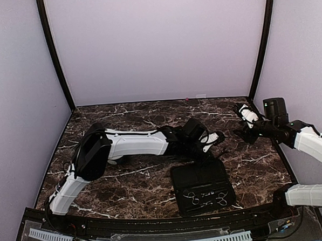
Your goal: Sort the hair-cutting tools
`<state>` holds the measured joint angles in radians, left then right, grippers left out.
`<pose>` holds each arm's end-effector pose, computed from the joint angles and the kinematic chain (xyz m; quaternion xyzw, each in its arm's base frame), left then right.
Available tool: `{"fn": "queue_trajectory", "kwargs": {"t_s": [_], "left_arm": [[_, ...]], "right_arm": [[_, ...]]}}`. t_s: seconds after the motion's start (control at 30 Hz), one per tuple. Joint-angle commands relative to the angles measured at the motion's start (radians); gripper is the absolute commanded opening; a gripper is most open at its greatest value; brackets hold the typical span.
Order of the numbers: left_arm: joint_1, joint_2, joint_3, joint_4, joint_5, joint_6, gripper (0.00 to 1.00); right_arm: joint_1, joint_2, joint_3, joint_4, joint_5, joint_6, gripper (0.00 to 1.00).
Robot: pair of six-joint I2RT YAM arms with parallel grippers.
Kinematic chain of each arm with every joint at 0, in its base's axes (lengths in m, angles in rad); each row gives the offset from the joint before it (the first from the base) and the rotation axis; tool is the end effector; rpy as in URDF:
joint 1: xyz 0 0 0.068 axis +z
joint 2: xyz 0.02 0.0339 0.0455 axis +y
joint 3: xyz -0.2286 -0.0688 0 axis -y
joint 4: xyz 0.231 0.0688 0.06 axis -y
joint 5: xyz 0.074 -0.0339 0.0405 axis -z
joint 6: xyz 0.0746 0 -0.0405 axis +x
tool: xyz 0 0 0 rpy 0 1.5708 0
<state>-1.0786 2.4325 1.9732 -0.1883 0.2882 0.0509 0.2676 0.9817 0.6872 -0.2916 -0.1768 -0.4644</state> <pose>0.2380 -0.4888 0.1259 0.5283 0.7142 -0.3286 0.3206 0.2418 0.0799 0.2124 -0.3531 0.8047 0.0312 0.4762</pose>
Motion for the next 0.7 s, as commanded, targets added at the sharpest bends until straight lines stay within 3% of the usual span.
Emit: {"fn": "queue_trajectory", "kwargs": {"t_s": [0.0, 0.67], "left_arm": [[-0.004, -0.009, 0.013, -0.120, -0.039, 0.057, 0.00], [-0.004, -0.007, 0.013, -0.303, -0.083, 0.099, 0.00]], "right_arm": [[-0.006, -0.015, -0.007, 0.034, 0.008, -0.010, 0.46], [-0.006, -0.026, -0.014, 0.023, -0.010, -0.022, 0.46]]}}
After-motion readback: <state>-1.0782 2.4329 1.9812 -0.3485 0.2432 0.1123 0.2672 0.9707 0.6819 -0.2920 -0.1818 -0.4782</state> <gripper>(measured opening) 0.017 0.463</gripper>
